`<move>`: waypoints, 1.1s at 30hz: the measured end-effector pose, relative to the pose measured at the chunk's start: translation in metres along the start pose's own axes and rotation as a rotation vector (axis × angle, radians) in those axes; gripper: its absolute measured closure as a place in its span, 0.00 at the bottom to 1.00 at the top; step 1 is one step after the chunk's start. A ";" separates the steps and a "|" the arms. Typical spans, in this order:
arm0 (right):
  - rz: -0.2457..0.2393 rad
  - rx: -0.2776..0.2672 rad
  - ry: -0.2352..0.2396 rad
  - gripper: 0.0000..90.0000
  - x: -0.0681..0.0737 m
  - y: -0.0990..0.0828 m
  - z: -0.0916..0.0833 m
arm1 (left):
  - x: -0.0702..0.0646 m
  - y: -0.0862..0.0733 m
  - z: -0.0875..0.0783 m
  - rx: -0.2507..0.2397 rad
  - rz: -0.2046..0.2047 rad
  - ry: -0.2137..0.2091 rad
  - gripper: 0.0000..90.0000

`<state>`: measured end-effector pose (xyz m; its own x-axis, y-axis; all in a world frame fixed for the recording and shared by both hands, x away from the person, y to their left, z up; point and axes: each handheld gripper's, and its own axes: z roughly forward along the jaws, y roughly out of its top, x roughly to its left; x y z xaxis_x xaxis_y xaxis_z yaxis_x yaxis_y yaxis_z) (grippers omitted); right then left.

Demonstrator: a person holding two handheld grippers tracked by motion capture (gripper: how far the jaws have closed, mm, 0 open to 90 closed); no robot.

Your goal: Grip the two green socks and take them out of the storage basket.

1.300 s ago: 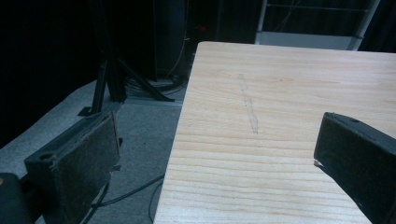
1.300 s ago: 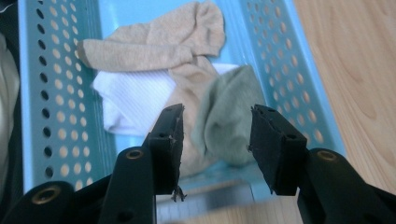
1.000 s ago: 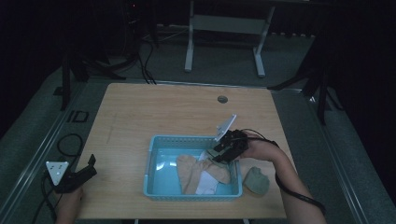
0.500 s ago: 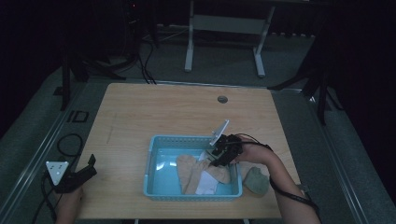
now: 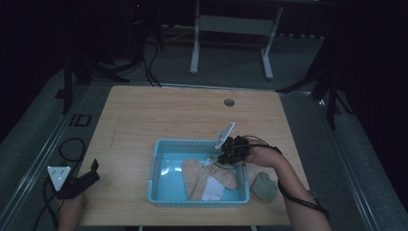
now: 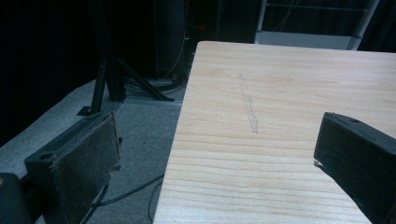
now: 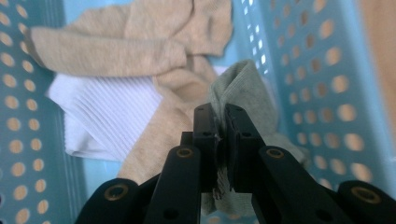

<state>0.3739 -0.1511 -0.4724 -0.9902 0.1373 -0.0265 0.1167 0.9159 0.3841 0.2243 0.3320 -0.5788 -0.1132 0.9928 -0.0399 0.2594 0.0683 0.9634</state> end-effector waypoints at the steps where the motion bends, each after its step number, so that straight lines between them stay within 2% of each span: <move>1: -0.005 -0.013 -0.005 0.93 0.000 0.001 -0.004 | 0.000 0.000 0.000 0.000 0.001 0.001 0.00; 13: -0.053 -0.140 -0.034 0.94 0.008 0.017 -0.068 | 0.000 0.000 0.000 -0.003 -0.008 0.002 0.00; 15: -0.057 -0.178 -0.038 0.94 0.009 0.018 -0.083 | 0.000 0.000 0.000 -0.001 -0.003 0.002 0.00; 18: -0.060 -0.192 -0.061 0.94 0.009 0.016 -0.096 | 0.000 0.000 0.000 -0.001 -0.005 0.002 0.00; 25: -0.018 -0.193 -0.105 0.94 0.002 -0.006 -0.117 | 0.000 0.000 0.000 -0.001 -0.004 0.001 0.00; 33: 0.080 -0.186 -0.135 0.94 -0.009 -0.051 -0.124 | 0.000 0.000 0.000 0.003 -0.002 0.003 0.00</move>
<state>0.3673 -0.2455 -0.3772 -0.9575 0.2676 -0.1075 0.1661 0.8164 0.5531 0.2247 0.3320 -0.5787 -0.1165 0.9923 -0.0415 0.2616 0.0710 0.9626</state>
